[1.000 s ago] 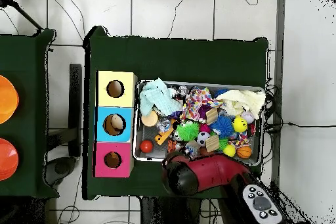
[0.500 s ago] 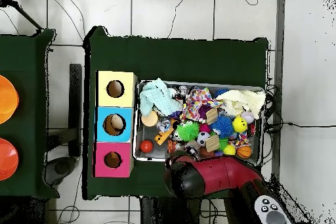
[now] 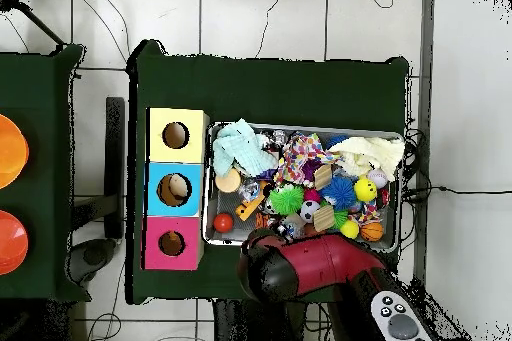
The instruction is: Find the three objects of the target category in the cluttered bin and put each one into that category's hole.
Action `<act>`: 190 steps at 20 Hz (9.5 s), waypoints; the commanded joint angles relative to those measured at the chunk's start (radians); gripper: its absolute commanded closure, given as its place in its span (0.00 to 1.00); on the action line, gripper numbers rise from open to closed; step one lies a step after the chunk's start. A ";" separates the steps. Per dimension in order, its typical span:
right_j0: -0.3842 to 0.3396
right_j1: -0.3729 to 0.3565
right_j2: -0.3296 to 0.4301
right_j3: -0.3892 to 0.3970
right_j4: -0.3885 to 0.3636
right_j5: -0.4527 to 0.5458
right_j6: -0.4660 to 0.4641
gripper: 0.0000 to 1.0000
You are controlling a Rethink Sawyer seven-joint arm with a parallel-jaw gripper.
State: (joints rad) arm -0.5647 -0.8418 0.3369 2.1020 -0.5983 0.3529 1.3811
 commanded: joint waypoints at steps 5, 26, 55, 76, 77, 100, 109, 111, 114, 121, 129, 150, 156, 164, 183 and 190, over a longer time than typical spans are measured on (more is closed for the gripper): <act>-0.037 0.042 0.028 0.017 -0.090 -0.033 0.010 0.00; -0.105 0.052 0.059 0.052 -0.169 -0.051 0.010 0.00; -0.134 0.059 0.122 0.022 -0.133 0.036 0.014 0.00; -0.022 0.100 0.059 -0.072 -0.020 0.071 0.050 0.00; -0.025 0.104 0.060 -0.076 -0.019 0.072 0.045 0.00; -0.001 0.160 0.052 -0.164 0.029 0.127 0.042 0.00; -0.004 0.182 0.057 -0.195 0.041 0.149 0.033 0.00; -0.009 0.182 0.063 -0.202 0.049 0.163 0.026 0.00; -0.011 0.178 0.069 -0.210 0.063 0.190 0.018 0.00; -0.008 0.181 0.077 -0.246 0.104 0.254 0.009 0.00; -0.021 0.137 0.088 -0.230 0.130 0.310 -0.018 0.00; -0.036 0.070 0.045 -0.058 0.014 0.134 0.021 0.00; -0.034 0.084 0.004 0.008 -0.055 0.022 0.069 0.00; -0.087 0.085 0.067 -0.043 0.020 0.126 0.006 0.00; -0.073 0.124 0.078 -0.100 0.027 0.124 0.018 0.00; -0.088 0.120 0.086 -0.086 0.023 0.112 0.009 0.00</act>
State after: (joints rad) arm -0.6290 -0.7316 0.3514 2.0772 -0.5796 0.4535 1.3811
